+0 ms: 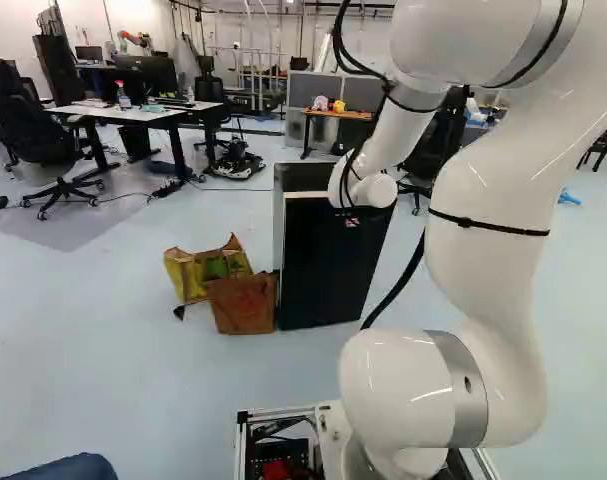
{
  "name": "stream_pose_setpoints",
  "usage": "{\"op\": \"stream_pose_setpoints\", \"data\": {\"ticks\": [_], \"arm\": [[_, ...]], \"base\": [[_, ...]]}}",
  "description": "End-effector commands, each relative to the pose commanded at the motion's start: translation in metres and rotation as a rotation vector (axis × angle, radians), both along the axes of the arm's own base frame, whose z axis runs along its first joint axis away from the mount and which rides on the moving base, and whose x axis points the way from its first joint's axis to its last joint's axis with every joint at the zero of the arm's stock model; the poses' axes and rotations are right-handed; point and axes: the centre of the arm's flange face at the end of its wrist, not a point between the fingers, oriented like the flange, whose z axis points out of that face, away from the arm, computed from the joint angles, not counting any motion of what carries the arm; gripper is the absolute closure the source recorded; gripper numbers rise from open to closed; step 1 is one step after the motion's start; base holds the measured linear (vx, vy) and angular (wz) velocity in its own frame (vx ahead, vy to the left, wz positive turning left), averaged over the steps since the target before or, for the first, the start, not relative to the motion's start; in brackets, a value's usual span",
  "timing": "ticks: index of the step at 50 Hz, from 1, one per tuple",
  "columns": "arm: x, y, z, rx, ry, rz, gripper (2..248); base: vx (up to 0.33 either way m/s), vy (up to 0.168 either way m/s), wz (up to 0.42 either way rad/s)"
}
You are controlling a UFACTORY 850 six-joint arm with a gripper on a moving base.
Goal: Grab a drink from the fridge
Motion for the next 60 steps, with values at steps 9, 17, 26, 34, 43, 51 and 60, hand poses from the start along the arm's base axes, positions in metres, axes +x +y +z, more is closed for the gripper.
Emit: {"op": "stream_pose_setpoints", "data": {"ticks": [9,17,26,34,43,51,60], "arm": [[0.004,-0.003,-0.006,0.005,-0.033,0.002,3],[0.008,-0.004,-0.011,0.009,-0.065,0.007,3],[0.011,-0.006,-0.017,0.013,-0.102,0.013,3],[0.013,-0.009,-0.022,0.017,-0.133,0.015,3],[0.014,-0.013,-0.026,0.019,-0.156,0.018,3],[0.016,-0.016,-0.024,0.016,-0.175,0.021,3],[0.018,-0.020,-0.024,0.014,-0.189,0.025,3]], "base": [[0.000,0.000,0.000],[0.000,0.000,0.000],[0.000,0.000,0.000],[0.000,0.000,0.000],[0.000,0.000,0.000],[0.000,0.000,0.000],[0.000,0.000,0.000]]}}
